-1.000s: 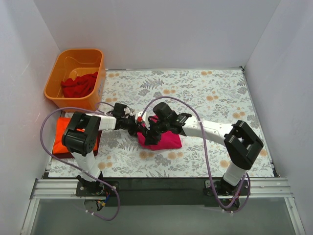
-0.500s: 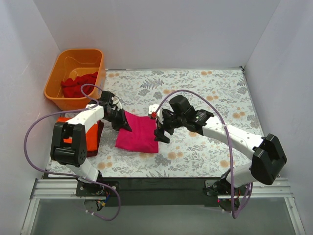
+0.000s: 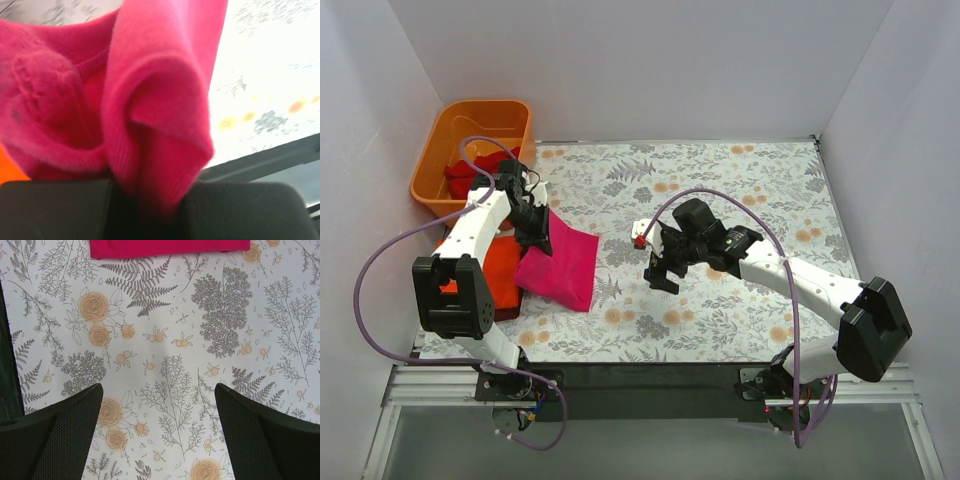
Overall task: Fold and stack the t-shirts
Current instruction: Neatly place the folded tshirt to the corner
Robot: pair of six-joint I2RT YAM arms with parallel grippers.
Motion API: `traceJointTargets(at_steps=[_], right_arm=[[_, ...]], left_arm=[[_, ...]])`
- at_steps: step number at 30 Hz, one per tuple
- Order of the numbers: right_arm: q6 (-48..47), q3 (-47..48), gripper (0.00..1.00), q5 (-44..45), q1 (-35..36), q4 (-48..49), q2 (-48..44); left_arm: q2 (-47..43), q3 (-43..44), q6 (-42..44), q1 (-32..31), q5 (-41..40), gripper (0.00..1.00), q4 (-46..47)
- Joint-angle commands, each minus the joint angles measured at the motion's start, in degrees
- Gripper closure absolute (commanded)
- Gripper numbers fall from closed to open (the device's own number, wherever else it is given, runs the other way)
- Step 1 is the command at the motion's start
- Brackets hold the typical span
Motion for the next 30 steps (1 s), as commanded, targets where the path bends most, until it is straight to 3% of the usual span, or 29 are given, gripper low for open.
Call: traceJointTargets(at_steps=[1,12,30], right_arm=[[-1.00,-0.75,0.02,0.87,-0.12,-0.26,-2.81],[-0.74,-2.06,0.02,0.69,-0.12,-0.43,-4.31],[0.32,-4.35,0.02,1.66,-0.03,-0.34,-6.77]], left_arm=[[-3.93,3.34,4.73,1.79,-3.58,1.00,-7.09],[-5.87,9.31,11.85,9.96,-6.05,1.00,-13.60],[-10.87,15.12,18.08,12.08,-8.77,1.00,-15.27]])
